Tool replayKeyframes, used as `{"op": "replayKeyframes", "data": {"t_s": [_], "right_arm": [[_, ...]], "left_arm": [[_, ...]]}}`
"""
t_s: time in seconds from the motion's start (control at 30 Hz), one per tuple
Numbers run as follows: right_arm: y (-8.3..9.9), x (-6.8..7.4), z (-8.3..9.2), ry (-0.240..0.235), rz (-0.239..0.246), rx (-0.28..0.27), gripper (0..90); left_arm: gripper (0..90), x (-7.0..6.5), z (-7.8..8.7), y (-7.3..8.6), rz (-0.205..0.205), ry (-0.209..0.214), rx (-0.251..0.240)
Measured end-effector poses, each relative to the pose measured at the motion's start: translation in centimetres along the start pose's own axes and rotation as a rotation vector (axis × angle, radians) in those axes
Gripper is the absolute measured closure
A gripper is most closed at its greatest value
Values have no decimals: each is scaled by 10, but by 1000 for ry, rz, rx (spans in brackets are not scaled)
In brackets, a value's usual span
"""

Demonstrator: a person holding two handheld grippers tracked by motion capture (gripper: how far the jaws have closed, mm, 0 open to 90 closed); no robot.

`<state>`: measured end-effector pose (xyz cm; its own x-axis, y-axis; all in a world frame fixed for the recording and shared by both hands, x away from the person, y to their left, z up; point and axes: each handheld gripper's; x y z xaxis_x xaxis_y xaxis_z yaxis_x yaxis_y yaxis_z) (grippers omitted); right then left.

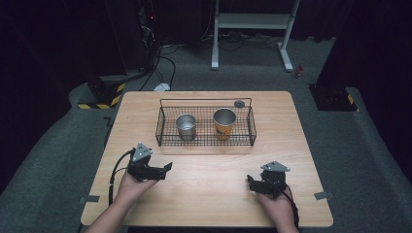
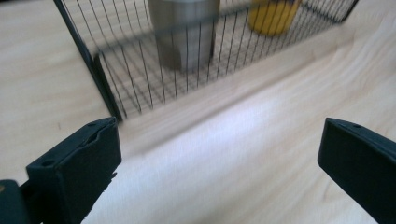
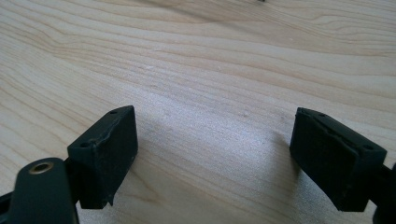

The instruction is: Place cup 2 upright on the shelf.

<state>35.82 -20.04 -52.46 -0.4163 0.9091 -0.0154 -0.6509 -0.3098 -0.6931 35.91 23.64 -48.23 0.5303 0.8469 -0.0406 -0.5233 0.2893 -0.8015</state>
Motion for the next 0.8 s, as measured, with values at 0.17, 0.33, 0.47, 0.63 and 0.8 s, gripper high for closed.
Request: {"op": "replayKeyframes", "data": {"t_s": [0.17, 0.33, 0.47, 0.63, 0.8], "right_arm": [[0, 0, 0, 2, -2, 0, 151], [0, 0, 0, 2, -5, 0, 151], [0, 0, 0, 4, -4, -2, 151], [0, 0, 0, 5, -5, -3, 151], [0, 0, 0, 5, -5, -2, 151]], "left_arm": [[2, 1, -2, 24, 1, 25, 107], [2, 1, -6, 46, 13, 29, 199], [3, -2, -3, 57, -14, -51, 165], [5, -2, -3, 58, -15, -61, 160], [3, -2, -3, 58, -18, -61, 159]]}}
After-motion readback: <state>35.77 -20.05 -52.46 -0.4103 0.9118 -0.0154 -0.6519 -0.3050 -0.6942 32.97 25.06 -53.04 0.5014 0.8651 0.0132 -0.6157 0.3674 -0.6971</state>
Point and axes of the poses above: each handheld gripper's, and its own axes: z roughly backward along the jaws, y roughly out of its underside, x roughly to its left, and after that the axes turned 1 degree about x, right-handed
